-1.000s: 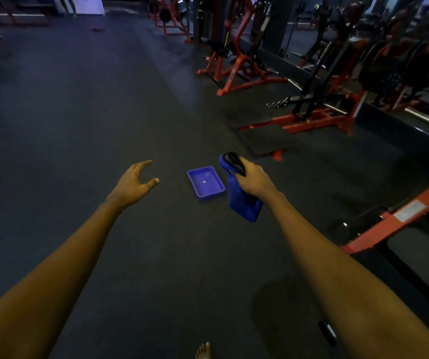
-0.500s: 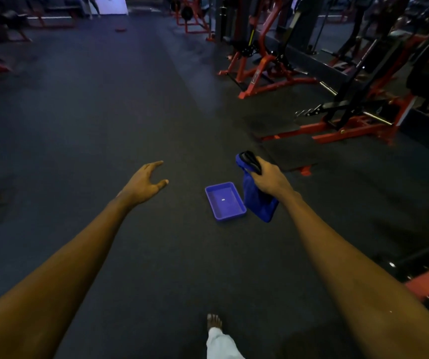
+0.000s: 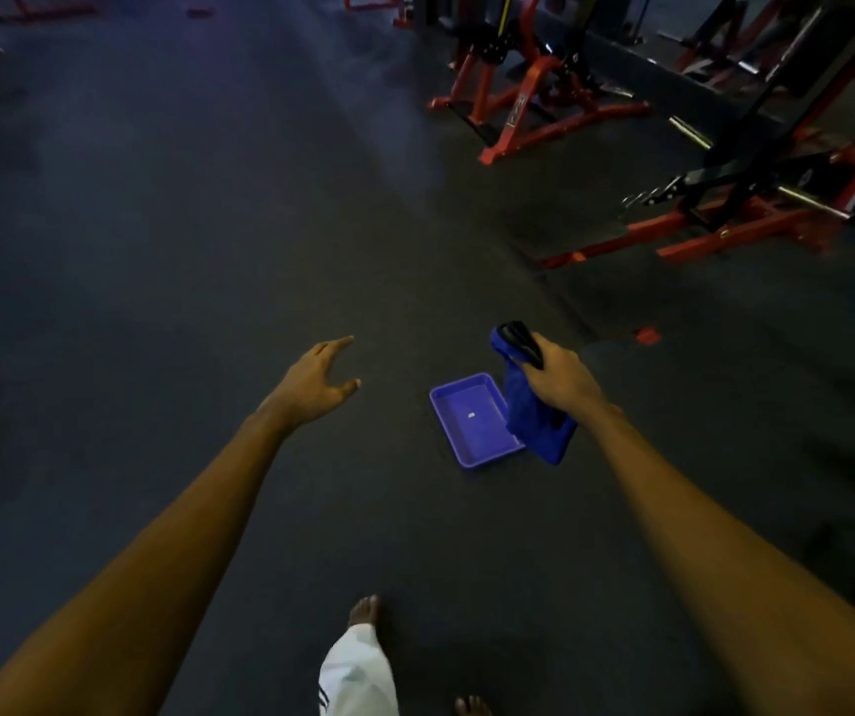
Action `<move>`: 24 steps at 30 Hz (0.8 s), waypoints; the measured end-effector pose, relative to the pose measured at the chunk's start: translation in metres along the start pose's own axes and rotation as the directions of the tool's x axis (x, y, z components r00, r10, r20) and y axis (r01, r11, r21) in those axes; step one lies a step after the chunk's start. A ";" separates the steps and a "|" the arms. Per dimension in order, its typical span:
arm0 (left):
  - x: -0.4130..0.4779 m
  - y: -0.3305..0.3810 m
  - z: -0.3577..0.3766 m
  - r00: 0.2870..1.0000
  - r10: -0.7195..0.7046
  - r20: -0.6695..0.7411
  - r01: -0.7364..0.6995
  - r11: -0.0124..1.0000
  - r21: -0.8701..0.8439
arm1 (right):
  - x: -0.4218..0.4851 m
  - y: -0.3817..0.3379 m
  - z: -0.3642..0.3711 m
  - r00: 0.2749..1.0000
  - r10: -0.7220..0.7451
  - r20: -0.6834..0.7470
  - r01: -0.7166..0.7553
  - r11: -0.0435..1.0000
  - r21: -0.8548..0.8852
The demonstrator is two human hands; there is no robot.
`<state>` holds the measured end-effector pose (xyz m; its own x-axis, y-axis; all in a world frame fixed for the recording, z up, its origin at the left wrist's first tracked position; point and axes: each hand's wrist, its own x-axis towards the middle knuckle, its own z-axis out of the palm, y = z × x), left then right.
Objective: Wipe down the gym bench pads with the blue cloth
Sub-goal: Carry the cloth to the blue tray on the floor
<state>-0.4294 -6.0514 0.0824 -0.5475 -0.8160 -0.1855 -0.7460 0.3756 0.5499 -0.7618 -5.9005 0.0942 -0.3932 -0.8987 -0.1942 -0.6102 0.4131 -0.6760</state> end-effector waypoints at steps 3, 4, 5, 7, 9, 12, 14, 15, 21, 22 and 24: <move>0.064 -0.022 -0.010 0.998 0.053 0.044 -0.053 0.999 0.008 | 0.050 -0.006 0.019 0.999 0.034 -0.016 -0.034 0.999 0.005; 0.087 -0.028 -0.012 0.995 0.072 0.071 -0.073 0.997 0.010 | 0.065 -0.008 0.024 0.998 0.057 -0.023 -0.057 0.998 0.015; 0.108 -0.033 -0.014 0.991 0.087 0.103 -0.088 0.996 0.007 | 0.078 -0.010 0.030 0.996 0.083 -0.026 -0.083 0.996 0.023; 0.147 -0.043 -0.014 0.978 0.114 0.174 -0.119 0.993 0.018 | 0.100 -0.013 0.042 0.991 0.127 -0.032 -0.127 0.992 0.025; 0.186 -0.050 -0.014 0.962 0.131 0.240 -0.142 0.989 0.031 | 0.122 -0.012 0.052 0.985 0.162 -0.052 -0.160 0.986 0.044; 0.243 -0.054 -0.008 0.940 0.159 0.303 -0.177 0.984 0.031 | 0.154 -0.006 0.062 0.968 0.238 -0.074 -0.233 0.970 0.074; 0.283 -0.051 0.001 0.921 0.181 0.345 -0.204 0.979 0.031 | 0.180 0.004 0.067 0.952 0.293 -0.088 -0.285 0.954 0.093; 0.305 -0.050 0.006 0.913 0.189 0.362 -0.214 0.976 0.030 | 0.195 0.010 0.071 0.944 0.316 -0.092 -0.306 0.946 0.106; 0.421 -0.051 0.056 0.888 0.186 0.421 -0.207 0.978 0.003 | 0.301 0.069 0.109 0.902 0.418 -0.106 -0.402 0.904 0.144; 0.439 -0.053 0.066 0.871 0.178 0.457 -0.210 0.978 0.019 | 0.317 0.079 0.119 0.890 0.447 -0.091 -0.430 0.888 0.162; 0.474 -0.060 0.089 0.845 0.171 0.507 -0.218 0.975 0.034 | 0.347 0.103 0.143 0.862 0.495 -0.110 -0.472 0.863 0.179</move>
<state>-0.6782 -6.4219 -0.1108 -0.7822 -0.4024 -0.4756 -0.6214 0.5593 0.5487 -0.8626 -6.1911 -0.1445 -0.7167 -0.5542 -0.4233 -0.2176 0.7545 -0.6192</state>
